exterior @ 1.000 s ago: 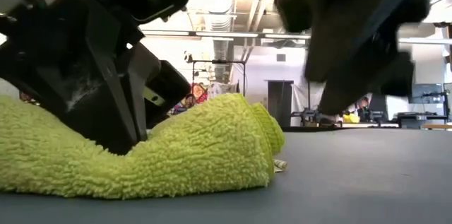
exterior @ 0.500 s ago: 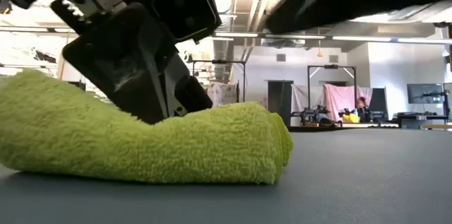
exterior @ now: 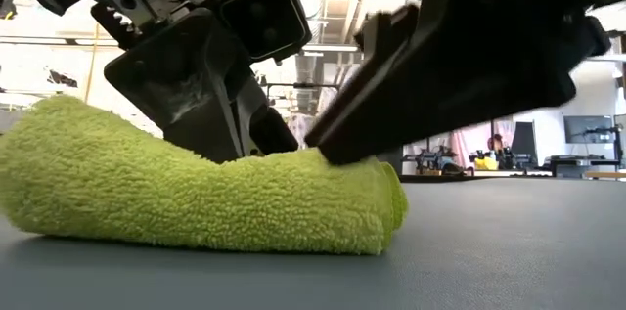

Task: Roll towel
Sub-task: Roll the green towel

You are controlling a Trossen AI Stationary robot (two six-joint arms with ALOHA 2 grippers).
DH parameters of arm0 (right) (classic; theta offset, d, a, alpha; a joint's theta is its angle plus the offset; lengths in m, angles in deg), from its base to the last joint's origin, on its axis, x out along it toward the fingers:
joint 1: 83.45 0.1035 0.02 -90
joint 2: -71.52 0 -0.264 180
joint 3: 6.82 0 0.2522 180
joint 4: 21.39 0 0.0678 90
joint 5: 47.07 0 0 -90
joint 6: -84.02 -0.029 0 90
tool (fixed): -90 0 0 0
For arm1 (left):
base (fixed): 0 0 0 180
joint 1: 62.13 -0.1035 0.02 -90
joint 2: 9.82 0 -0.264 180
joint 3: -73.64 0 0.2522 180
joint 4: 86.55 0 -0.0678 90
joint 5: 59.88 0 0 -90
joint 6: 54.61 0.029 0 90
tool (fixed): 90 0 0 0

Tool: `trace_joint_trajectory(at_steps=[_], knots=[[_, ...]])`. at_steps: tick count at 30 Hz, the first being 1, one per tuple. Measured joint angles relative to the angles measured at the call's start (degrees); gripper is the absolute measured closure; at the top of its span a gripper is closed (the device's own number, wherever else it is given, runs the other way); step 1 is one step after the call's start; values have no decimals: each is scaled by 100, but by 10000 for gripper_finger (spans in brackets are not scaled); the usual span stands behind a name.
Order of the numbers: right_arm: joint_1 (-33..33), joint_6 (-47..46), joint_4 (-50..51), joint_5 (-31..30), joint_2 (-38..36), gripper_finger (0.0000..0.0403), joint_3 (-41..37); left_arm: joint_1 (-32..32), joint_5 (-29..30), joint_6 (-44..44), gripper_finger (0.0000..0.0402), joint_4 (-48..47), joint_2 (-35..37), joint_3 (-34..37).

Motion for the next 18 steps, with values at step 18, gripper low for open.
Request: trace_joint_trajectory(at_steps=[18], knots=[[-414, -2308, -8, 961, 93, 386, -168, -237, -229, 703, 401, -98, 180, -4]])
